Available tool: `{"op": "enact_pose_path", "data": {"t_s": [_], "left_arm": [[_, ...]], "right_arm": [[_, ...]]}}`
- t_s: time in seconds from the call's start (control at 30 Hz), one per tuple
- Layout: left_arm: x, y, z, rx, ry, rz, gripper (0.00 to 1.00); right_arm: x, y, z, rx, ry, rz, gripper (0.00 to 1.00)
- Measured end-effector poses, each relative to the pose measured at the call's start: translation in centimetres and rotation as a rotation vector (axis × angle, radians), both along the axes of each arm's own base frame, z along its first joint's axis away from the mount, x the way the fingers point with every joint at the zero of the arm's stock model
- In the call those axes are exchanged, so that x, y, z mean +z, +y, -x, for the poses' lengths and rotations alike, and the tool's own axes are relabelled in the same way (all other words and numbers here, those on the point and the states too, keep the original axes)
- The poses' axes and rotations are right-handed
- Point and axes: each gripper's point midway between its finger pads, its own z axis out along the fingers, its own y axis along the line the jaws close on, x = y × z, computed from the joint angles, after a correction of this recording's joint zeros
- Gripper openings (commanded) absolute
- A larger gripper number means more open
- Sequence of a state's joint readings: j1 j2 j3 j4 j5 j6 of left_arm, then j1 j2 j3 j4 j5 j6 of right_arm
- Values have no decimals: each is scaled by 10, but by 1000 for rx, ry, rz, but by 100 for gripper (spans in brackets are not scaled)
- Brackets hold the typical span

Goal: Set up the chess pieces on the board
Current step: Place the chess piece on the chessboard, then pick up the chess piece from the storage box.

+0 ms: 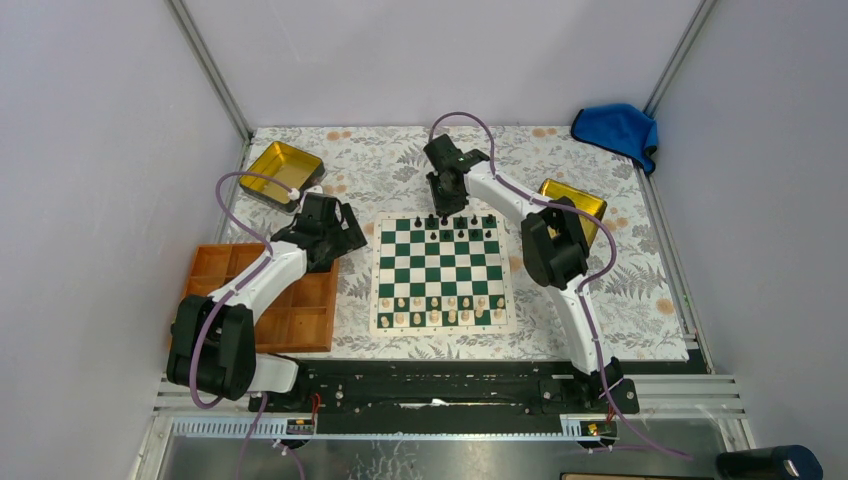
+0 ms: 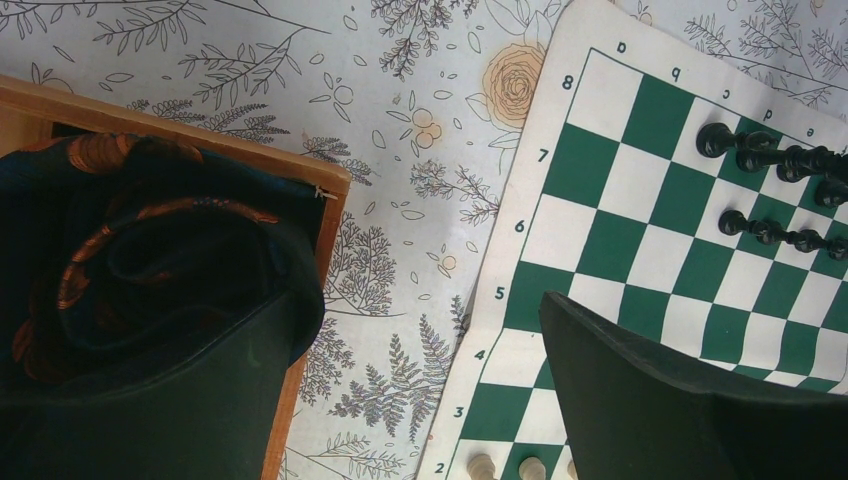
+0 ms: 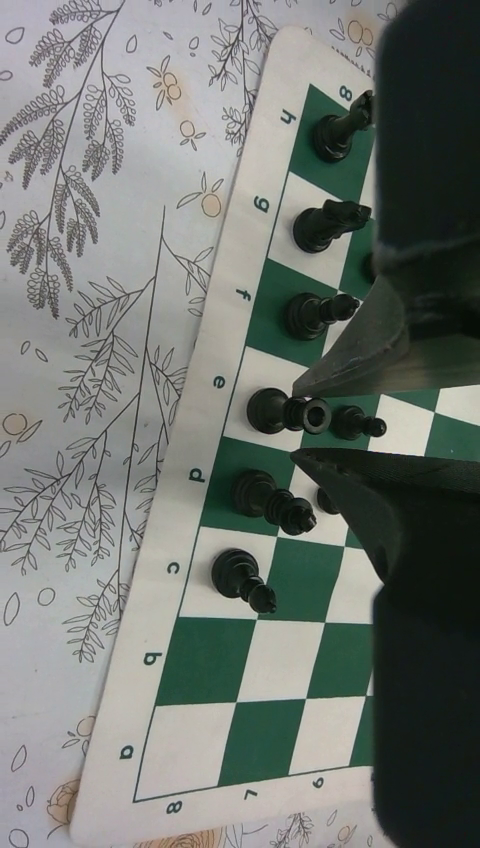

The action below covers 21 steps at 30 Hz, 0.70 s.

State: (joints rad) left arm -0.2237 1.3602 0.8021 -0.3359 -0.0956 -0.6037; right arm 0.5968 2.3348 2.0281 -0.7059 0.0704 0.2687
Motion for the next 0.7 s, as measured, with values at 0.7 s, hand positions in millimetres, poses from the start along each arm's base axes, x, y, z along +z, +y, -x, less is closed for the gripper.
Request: {"op": "enact_pose_path", "data": {"t_s": [0.7], "left_arm": [[20,-3,-13,-6,-42,5,99]], "right_arm": [[100,-36,-4,-56,-268,16,67]]}}
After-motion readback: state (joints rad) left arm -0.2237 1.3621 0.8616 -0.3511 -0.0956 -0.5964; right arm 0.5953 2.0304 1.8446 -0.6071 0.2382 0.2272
